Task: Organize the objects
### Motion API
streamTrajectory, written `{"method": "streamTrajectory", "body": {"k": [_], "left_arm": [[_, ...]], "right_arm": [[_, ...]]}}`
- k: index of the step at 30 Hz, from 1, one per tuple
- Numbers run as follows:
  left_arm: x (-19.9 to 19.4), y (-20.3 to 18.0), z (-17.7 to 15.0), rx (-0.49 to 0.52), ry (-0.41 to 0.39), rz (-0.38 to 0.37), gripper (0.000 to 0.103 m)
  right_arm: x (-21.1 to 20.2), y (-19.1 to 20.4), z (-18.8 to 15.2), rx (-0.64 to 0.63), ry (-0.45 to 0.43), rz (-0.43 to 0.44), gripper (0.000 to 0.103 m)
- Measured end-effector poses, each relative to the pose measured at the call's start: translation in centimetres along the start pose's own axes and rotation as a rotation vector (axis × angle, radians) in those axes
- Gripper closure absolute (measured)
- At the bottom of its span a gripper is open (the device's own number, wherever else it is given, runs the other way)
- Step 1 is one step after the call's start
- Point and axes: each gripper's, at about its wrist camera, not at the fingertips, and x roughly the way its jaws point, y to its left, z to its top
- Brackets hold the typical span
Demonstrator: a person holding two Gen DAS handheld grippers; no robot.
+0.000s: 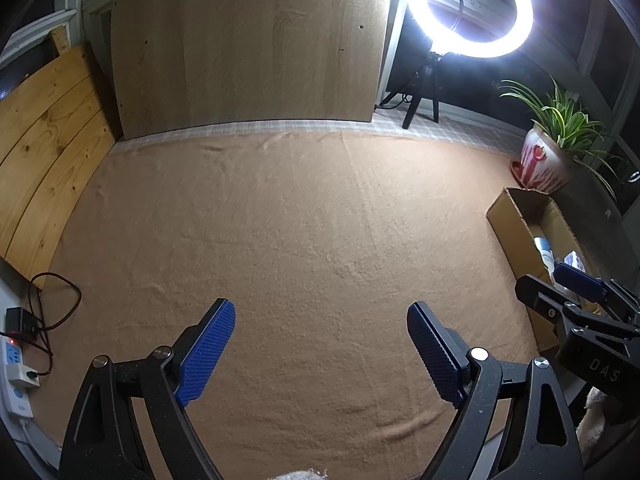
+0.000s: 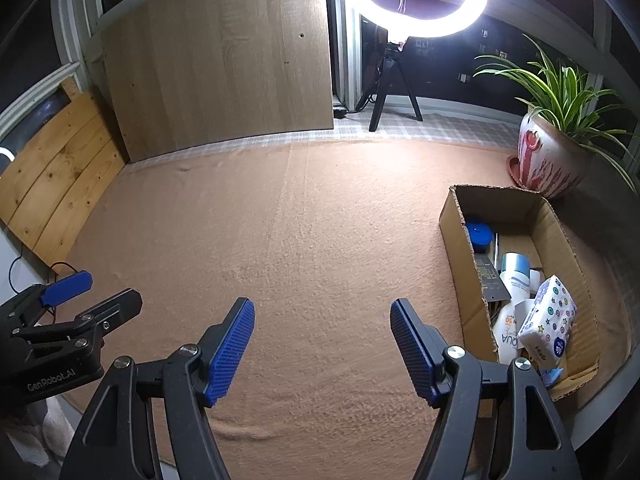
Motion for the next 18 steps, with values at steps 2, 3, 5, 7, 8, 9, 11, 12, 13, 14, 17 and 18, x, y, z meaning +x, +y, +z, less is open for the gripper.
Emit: {"method": "streamTrajectory", "body": {"k": [2, 3, 5, 7, 8, 9, 11, 12, 13, 14, 17, 18], "left_arm": [[-0.03, -0.03, -0.07, 0.000, 0.000, 0.000, 0.013], [-0.02, -0.07, -0.03, 0.002, 0.000, 0.000, 0.013], [0.01, -0.13, 0.03, 0.003, 0.000, 0.001, 0.013], [0.07, -0.24, 0.14, 0.004, 0.001, 0.001, 0.012], [0.05, -0.19, 0.13, 0.005, 0.001, 0.000, 0.012], [0.11, -0.22, 0.20, 0.007, 0.000, 0.000, 0.012], [0.21, -0.23, 0.31, 0.008, 0.001, -0.001, 0.012], [0.25, -0.24, 0.32, 0.007, 0.001, -0.001, 0.012], [0.27, -0.26, 0.34, 0.008, 0.001, -0.001, 0.012], [0.24, -0.25, 0.32, 0.007, 0.001, 0.000, 0.011], [0.37, -0.25, 0.33, 0.009, 0.004, -0.001, 0.011], [0.42, -0.20, 0.36, 0.009, 0.004, -0.001, 0.011]], "right_arm": [[0.03, -0.14, 0.09, 0.001, 0.000, 0.001, 0.036], [0.06, -0.20, 0.14, 0.002, 0.001, 0.001, 0.036], [0.10, -0.31, 0.20, 0.004, 0.002, 0.003, 0.036], [0.13, -0.40, 0.26, 0.005, 0.002, 0.003, 0.036], [0.16, -0.43, 0.28, 0.006, 0.003, 0.004, 0.036], [0.19, -0.45, 0.29, 0.007, 0.004, 0.004, 0.036], [0.22, -0.43, 0.29, 0.009, 0.005, 0.005, 0.036], [0.24, -0.46, 0.27, 0.009, 0.005, 0.005, 0.036], [0.25, -0.46, 0.28, 0.009, 0.005, 0.006, 0.036], [0.28, -0.44, 0.27, 0.010, 0.005, 0.006, 0.036], [0.37, -0.46, 0.18, 0.014, 0.008, 0.006, 0.036], [0.40, -0.46, 0.13, 0.015, 0.009, 0.006, 0.036]]}}
